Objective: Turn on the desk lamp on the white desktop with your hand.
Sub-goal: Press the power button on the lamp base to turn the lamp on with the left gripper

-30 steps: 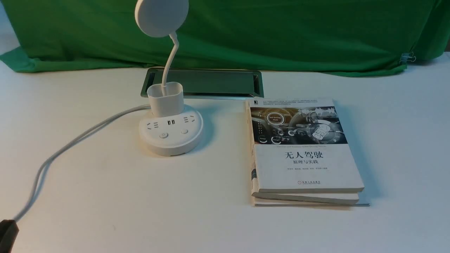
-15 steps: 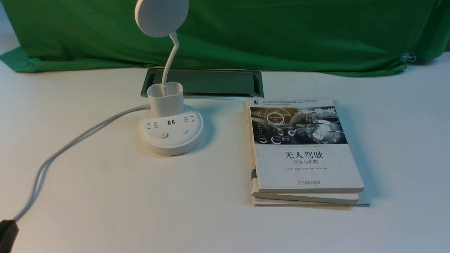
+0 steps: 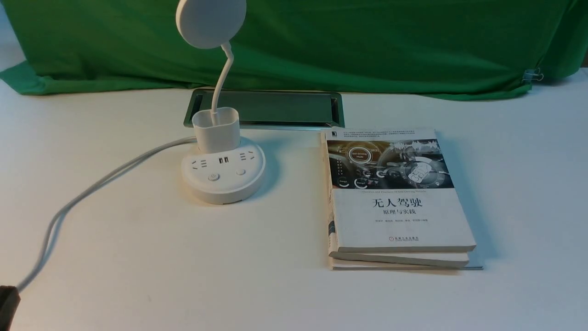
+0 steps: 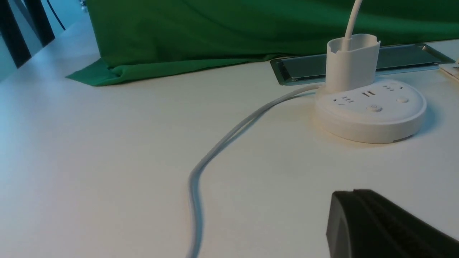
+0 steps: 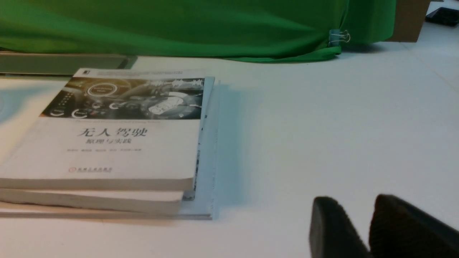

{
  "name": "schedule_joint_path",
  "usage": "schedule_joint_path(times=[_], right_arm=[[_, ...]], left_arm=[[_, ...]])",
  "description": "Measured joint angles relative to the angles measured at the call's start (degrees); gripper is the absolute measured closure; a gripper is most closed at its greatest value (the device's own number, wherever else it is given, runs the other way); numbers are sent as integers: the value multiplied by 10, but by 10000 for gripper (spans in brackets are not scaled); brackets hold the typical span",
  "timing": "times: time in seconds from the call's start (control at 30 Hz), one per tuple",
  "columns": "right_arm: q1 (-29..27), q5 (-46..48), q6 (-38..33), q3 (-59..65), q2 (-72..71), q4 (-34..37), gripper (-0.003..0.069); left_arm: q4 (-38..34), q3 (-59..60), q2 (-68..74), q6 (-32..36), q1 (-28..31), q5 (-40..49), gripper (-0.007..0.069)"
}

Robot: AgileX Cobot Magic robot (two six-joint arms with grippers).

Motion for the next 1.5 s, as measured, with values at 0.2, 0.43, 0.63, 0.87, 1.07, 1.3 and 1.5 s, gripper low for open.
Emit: schedule_joint_path(times=[0.2,0.43,0.63,0.87,1.07,1.3,1.5], right_arm=[[0,0,0,0,0,0,422],[0,0,0,0,0,0,422],[0,0,0,0,0,0,421],[0,0,0,0,0,0,421],[0,0,0,0,0,0,421],[0,0,0,0,0,0,421],[0,0,0,0,0,0,421]], left_arm=[[5,0,0,0,0,-241,623],[18,0,0,-15,0,-583,623],[40,-33,-2,-139,0,-715,623],[159,-276,78,-307,0,-254,623],[184,-330,286,-293,0,-11,623],[128,-330,478,-297,0,-13,623],[-174,-358,643,-116,-12,38,623]])
